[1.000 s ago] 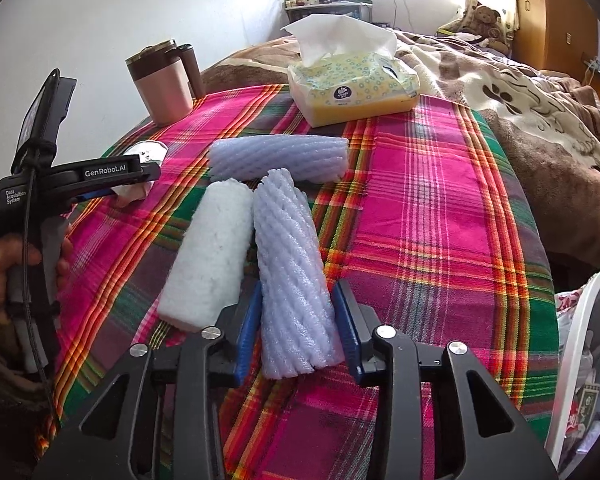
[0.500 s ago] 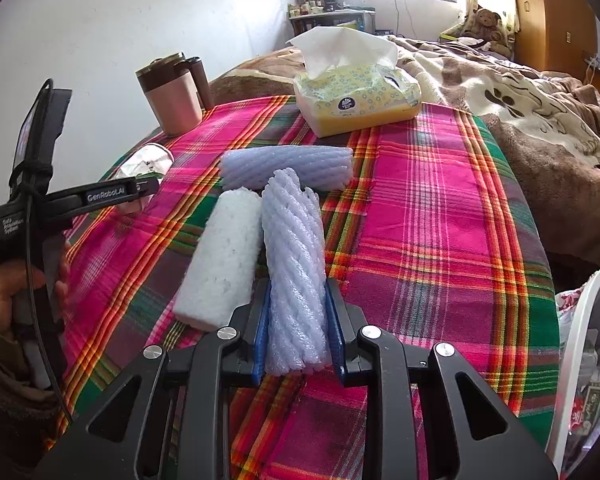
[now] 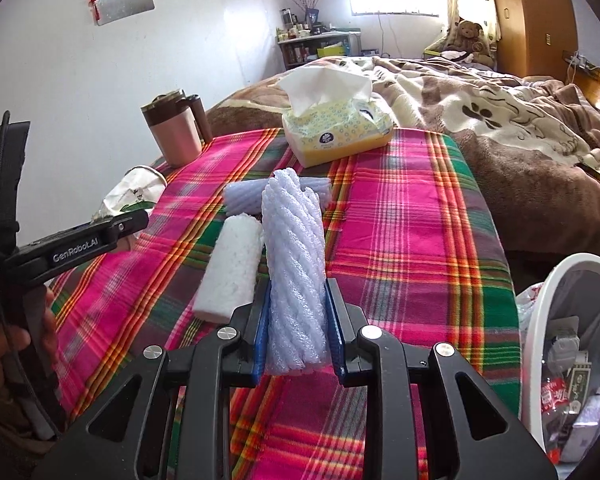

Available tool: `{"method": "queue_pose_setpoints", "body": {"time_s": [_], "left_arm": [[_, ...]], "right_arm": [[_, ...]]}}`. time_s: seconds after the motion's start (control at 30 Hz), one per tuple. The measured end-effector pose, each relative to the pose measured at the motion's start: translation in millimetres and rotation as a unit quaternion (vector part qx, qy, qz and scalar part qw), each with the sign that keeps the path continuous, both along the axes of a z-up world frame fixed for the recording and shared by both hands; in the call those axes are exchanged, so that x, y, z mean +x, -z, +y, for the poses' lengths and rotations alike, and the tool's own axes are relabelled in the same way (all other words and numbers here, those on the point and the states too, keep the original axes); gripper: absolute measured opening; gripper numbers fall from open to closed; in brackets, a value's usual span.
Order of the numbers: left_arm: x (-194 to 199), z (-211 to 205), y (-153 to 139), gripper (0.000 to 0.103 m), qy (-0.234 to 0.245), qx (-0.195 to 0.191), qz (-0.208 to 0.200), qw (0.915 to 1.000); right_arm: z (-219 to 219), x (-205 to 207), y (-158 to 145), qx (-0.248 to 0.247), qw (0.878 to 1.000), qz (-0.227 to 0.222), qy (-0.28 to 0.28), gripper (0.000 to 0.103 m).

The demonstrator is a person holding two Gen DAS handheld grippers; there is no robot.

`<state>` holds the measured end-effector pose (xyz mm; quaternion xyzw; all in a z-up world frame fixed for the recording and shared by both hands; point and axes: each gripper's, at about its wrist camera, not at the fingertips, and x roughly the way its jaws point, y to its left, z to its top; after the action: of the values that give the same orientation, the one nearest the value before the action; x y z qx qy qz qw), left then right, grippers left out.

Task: Collect trash
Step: 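Carry the foam sleeve toward the bin with the right gripper while the left carries the paper bag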

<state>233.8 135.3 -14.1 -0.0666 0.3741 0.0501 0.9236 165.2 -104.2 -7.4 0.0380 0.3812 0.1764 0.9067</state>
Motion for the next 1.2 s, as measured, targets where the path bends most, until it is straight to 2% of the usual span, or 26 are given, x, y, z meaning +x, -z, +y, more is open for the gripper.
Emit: {"method": "queue_pose_setpoints", "body": {"time_s": [0.3,0.67,1.2], "left_arm": [[-37,-23,-28,0.046,0.017,0.003,-0.031,0.9994],[-73,-65,-46,0.046,0.062,0.010,-0.054,0.9966],[-103,-154,-59,0.046,0.152,0.008,-0.083,0.9849]], "right_arm": [[-19,-18,-14,0.012,1.000,-0.022,0.017,0.026],[-51,-42,-27,0.026,0.998,-0.048,0.043,0.026],[-116,-77,-41,0.022,0.989,-0.083,0.120,0.026]]}}
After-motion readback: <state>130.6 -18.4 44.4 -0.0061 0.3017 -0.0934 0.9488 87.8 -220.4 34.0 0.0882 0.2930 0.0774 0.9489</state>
